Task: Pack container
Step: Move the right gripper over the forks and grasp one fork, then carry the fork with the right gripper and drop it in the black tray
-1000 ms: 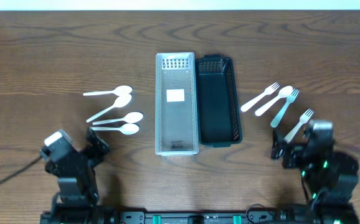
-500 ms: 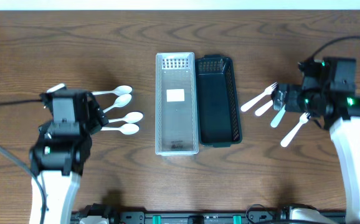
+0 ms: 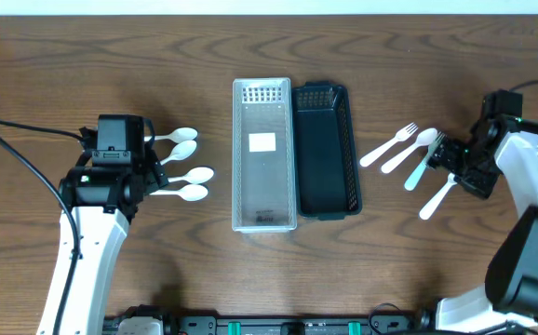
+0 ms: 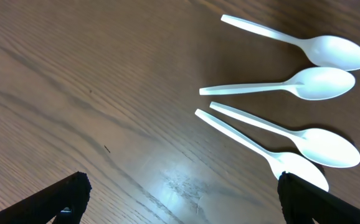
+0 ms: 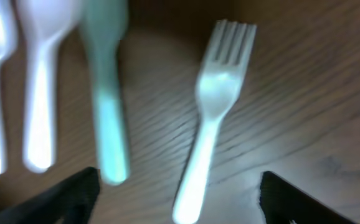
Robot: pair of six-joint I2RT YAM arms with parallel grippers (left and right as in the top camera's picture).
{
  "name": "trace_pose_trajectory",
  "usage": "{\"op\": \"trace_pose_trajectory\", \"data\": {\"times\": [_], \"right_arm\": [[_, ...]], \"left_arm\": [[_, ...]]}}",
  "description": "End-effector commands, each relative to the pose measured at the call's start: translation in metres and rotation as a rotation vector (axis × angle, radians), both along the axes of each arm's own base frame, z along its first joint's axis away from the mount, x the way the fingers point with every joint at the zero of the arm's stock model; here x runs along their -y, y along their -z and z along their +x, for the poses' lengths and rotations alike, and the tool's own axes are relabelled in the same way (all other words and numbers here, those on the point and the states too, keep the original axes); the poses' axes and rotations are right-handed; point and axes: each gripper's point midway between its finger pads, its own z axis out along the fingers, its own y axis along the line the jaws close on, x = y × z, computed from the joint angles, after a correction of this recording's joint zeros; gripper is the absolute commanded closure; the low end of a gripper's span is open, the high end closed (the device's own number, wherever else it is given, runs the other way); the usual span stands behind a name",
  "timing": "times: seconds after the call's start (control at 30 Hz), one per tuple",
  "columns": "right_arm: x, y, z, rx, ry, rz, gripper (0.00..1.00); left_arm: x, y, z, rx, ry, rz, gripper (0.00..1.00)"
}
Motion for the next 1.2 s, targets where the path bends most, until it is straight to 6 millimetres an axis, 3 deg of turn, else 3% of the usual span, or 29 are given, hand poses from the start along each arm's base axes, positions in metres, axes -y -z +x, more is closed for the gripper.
{"op": "trace_pose_trajectory", "data": {"times": [0.0, 0.17, 0.43, 0.53, 0.63, 0.7, 0.73, 0.77, 0.87, 0.97, 1.07, 1.17], "right_arm": [[0.008, 0.010, 0.000, -0.019, 0.053, -0.014, 0.23], [0.015, 0.028, -0.010, -0.083, 0.077, -0.062, 0.25], [0.012, 0.048, -0.020, -0.085, 0.123, -0.059, 0.46], [0.011, 0.058, -0.023, -0.076, 0.123, -0.061, 0.49], [0.010, 0.063, -0.025, -0.068, 0.123, -0.062, 0.67], [0.009, 0.062, -0.023, -0.063, 0.117, -0.059, 0.91], [0.007, 0.061, -0.022, -0.058, 0.113, -0.060, 0.99], [0.006, 0.058, -0.021, -0.049, 0.106, -0.062, 0.99], [-0.002, 0.037, -0.010, 0.007, 0.057, -0.075, 0.98], [-0.018, -0.005, 0.011, 0.126, -0.041, -0.098, 0.99], [-0.046, -0.063, 0.032, 0.282, -0.161, -0.104, 0.99], [-0.088, -0.120, 0.046, 0.448, -0.272, -0.073, 0.99]], "left_arm": [[-0.002, -0.003, 0.003, 0.000, -0.001, 0.007, 0.02], [-0.002, -0.002, 0.003, -0.003, -0.001, 0.007, 0.02], [-0.002, -0.002, 0.003, -0.003, -0.001, 0.007, 0.02], [-0.002, -0.002, 0.003, -0.003, -0.001, 0.007, 0.02], [-0.002, -0.002, 0.003, -0.003, -0.001, 0.007, 0.02], [-0.002, -0.002, 0.003, -0.003, -0.001, 0.007, 0.02], [-0.002, -0.002, 0.003, -0.003, -0.001, 0.007, 0.02], [-0.002, -0.002, 0.003, -0.003, -0.001, 0.007, 0.02], [-0.002, -0.002, 0.003, -0.003, -0.001, 0.007, 0.02], [-0.002, -0.002, 0.003, -0.003, -0.001, 0.007, 0.02], [-0.002, -0.002, 0.003, -0.003, -0.001, 0.007, 0.02], [-0.002, -0.002, 0.003, -0.003, -0.001, 0.007, 0.02]]}}
